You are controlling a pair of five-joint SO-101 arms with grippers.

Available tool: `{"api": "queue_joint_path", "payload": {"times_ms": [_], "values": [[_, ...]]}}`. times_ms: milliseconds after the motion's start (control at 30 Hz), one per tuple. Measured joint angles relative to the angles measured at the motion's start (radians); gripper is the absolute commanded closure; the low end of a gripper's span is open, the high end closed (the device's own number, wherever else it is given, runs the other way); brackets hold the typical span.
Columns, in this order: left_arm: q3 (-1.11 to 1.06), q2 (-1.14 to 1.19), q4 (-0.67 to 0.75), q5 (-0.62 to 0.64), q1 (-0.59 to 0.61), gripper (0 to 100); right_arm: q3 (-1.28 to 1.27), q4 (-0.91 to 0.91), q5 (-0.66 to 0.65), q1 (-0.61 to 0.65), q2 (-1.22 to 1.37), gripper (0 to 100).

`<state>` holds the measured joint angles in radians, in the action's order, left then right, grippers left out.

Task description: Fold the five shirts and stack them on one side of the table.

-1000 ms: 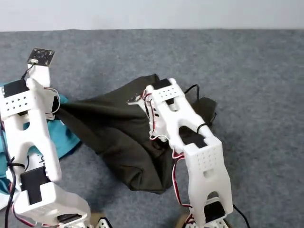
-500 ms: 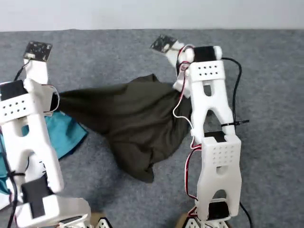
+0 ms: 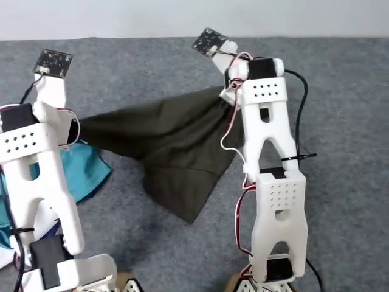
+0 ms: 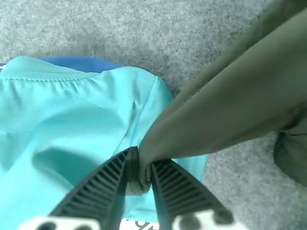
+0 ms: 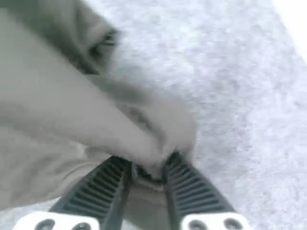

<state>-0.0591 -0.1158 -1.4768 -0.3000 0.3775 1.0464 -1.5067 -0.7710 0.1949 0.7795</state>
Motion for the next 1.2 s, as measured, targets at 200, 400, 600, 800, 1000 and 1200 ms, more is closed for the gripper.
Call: {"api": "queue_joint_path", "payload": {"times_ms": [200, 400, 600, 800, 1000, 1200], "values": [[-0.021, -0.006, -0.005, 0.000, 0.000, 100, 0.132, -0.230, 0.052, 0.054, -0.003, 78.5], [-0.031, -0.006, -0.005, 0.000, 0.000, 100, 0.087, -0.249, 0.072, 0.068, -0.141, 78.6], [-0.031, -0.006, -0.005, 0.000, 0.000, 100, -0.331, -0.250, 0.072, 0.153, -0.425, 78.6], [-0.031, -0.006, -0.005, 0.000, 0.000, 100, -0.822, -0.250, 0.137, 0.282, -0.671, 74.8], [-0.031, -0.006, -0.005, 0.000, 0.000, 100, -1.048, -0.249, 0.256, 0.431, -0.692, 68.8], [-0.031, -0.006, -0.005, 0.000, 0.000, 100, -1.178, -0.170, 0.287, 0.545, -0.692, 68.8]]}}
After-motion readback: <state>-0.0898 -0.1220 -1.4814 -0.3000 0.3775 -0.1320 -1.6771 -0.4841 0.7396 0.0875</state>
